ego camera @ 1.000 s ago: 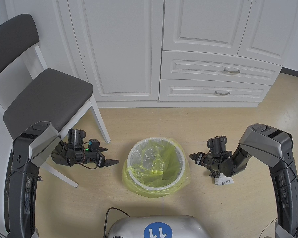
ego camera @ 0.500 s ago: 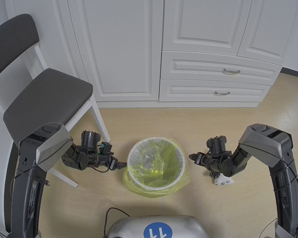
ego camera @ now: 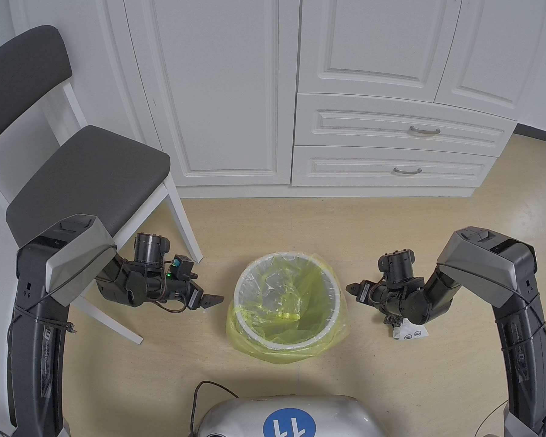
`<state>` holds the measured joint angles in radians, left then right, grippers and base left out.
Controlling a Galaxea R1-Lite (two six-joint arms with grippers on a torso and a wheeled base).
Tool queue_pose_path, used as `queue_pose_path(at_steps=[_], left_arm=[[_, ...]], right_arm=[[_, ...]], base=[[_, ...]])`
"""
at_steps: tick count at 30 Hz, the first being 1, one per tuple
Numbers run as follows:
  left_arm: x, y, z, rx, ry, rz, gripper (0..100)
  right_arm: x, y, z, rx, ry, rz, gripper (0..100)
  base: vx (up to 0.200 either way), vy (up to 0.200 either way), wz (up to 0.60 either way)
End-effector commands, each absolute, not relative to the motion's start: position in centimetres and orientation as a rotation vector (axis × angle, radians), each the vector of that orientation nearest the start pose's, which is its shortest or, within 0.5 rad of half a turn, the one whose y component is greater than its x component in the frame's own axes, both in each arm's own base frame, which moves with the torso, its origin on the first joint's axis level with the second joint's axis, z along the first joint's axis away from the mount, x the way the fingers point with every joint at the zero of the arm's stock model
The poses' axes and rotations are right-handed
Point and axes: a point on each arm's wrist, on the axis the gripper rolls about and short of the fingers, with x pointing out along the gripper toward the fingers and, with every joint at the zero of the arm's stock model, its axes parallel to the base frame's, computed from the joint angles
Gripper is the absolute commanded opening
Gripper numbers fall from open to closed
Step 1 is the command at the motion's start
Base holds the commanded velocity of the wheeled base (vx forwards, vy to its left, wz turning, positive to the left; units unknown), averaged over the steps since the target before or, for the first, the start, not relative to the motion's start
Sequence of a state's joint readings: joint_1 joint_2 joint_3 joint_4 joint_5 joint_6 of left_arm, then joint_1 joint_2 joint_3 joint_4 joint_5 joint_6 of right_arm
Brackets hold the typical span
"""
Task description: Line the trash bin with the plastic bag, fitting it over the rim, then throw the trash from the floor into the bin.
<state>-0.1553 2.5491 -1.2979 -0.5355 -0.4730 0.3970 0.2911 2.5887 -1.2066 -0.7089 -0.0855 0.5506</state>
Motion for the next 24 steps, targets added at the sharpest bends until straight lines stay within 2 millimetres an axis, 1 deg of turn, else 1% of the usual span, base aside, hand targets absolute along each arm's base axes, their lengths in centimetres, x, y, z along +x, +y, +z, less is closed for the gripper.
queue_pose_path(at_steps=[1, 6, 7, 9, 18, 24], left_arm=[[43.7, -7.6, -4.3, 0.287, 0.587, -0.767, 100], [43.6, -8.1, -5.4, 0.296, 0.589, -0.821, 100], [43.5, -8.3, -6.1, 0.295, 0.591, -0.832, 100], [43.5, -8.8, -6.6, 0.274, 0.602, -0.863, 100], [44.4, -9.0, -6.4, 0.263, 0.561, -0.875, 100], [44.5, -9.6, -6.1, 0.243, 0.599, -0.836, 100]], right_arm=[[42.5, 12.5, -6.3, 0.403, 0.693, 0.011, 100], [42.5, 12.5, -6.3, 0.402, 0.694, 0.011, 100], [42.4, 12.5, -6.3, 0.402, 0.696, 0.01, 100], [42.4, 12.5, -6.3, 0.401, 0.699, 0.009, 100], [42.4, 12.5, -6.3, 0.394, 0.713, 0.006, 100], [42.3, 12.6, -6.3, 0.388, 0.722, 0.007, 100]], base=[[0.0, 0.0, 0.0], [0.0, 0.0, 0.0], [0.0, 0.0, 0.0], [0.0, 0.0, 0.0], [0.0, 0.0, 0.0], [0.0, 0.0, 0.0]])
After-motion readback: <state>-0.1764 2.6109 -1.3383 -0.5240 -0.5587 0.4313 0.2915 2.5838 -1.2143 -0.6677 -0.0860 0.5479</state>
